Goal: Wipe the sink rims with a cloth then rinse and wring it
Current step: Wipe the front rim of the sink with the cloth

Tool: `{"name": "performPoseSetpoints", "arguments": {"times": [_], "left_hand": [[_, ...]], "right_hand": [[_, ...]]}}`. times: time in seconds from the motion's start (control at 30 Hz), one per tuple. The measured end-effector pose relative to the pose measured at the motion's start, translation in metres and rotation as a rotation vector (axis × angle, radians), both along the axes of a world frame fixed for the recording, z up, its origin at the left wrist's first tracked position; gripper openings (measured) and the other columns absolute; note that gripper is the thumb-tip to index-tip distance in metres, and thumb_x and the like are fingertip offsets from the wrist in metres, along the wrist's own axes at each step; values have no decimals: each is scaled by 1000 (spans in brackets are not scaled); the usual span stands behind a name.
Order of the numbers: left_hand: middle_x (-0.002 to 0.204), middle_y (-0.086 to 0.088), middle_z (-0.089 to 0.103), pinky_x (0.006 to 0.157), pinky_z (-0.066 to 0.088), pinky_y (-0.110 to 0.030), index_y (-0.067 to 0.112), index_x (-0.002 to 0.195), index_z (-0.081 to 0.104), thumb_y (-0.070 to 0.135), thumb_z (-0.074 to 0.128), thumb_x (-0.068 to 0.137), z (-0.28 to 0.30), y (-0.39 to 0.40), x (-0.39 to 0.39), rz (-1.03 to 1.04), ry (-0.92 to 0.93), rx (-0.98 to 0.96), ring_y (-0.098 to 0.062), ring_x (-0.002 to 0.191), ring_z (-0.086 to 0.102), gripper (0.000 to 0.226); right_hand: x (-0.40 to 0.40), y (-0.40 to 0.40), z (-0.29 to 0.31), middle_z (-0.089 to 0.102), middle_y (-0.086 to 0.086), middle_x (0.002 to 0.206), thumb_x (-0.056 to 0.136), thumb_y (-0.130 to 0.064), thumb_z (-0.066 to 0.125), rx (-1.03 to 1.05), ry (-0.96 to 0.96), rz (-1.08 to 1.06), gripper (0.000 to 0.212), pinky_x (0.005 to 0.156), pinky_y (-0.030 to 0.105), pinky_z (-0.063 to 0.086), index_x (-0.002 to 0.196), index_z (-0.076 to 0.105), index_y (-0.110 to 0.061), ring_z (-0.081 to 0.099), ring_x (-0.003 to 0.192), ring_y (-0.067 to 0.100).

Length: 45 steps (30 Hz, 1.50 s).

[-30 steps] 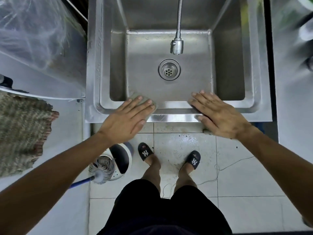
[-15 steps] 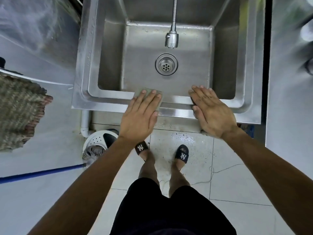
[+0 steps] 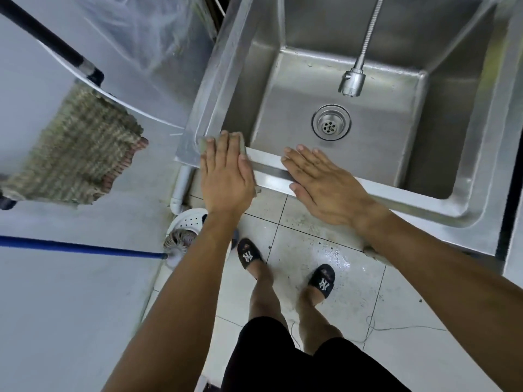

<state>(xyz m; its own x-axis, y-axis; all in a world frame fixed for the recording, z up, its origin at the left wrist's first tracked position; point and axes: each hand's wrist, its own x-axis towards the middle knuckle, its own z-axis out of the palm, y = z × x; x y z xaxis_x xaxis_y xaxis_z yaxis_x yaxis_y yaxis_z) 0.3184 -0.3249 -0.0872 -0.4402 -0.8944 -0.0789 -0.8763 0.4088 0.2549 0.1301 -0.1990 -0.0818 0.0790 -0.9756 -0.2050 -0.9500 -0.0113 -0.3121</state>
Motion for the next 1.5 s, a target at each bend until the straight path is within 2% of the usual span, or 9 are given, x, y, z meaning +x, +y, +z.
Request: {"name": "performPoseSetpoints", "arguments": {"times": [0.17,0.3,0.5,0.73,0.87,1.03,1.2,1.37,1.5], "left_hand": [[170,-5,21,128,4,-44,16,162,26,37,16,108,-2,-2,12,-22,37,-13,-26,159,9,59],[168,-3,27,129,7,-41,19,161,30,36,21,109,1,-30,48,-312,0,-13,-23,158,15,56],[172,2,8,127,-10,-32,23,164,15,35,20,110,11,-131,75,-623,-152,17,-17,159,-6,56],[172,-2,8,129,-1,-44,19,164,19,35,20,108,1,-78,71,-311,-38,7,-23,159,-3,58],[173,2,2,129,-1,-43,22,164,16,37,18,108,4,-121,72,-477,-37,78,-18,159,-10,58],[172,1,-11,128,-3,-48,22,165,3,38,17,107,6,-143,56,-541,-86,131,-23,157,-19,62],[172,-4,3,129,4,-50,17,164,11,38,15,108,4,-81,78,-561,-93,50,-24,159,-7,61],[170,-1,21,129,9,-44,22,163,21,36,19,110,6,-79,72,-778,-77,30,-21,159,10,55],[172,6,3,129,-2,-42,27,164,10,39,14,110,5,-144,79,-692,-99,70,-15,158,-9,55]], "right_hand": [[18,-23,-2,1,3,174,108,-43,11,30,-25,34,64,130,34,-6,165,9,-14,-3,161,17],[35,-36,-5,7,4,173,111,-42,15,-7,-22,-1,62,131,36,-1,165,13,-13,2,161,18],[38,-34,-13,15,5,172,112,-40,19,-63,38,-27,59,132,40,6,164,19,-12,10,160,19],[40,-35,-13,17,8,172,111,-35,25,-113,58,17,58,131,44,14,163,23,-10,10,161,23],[46,-64,-12,17,4,172,111,-38,20,-80,34,136,58,131,42,13,164,21,-14,10,160,20],[60,-80,-17,12,2,173,112,-38,23,-84,-1,27,58,132,39,6,164,19,-14,6,161,17],[62,-74,-14,37,11,164,106,-22,41,-270,-30,-228,51,128,46,24,154,44,-5,28,156,25],[62,-70,-12,48,12,158,103,-16,45,-336,-56,-258,43,129,43,23,142,58,-3,36,153,26],[62,-72,-15,44,12,160,107,-23,42,-273,-62,-32,46,128,45,25,148,52,-4,34,154,25]]}}
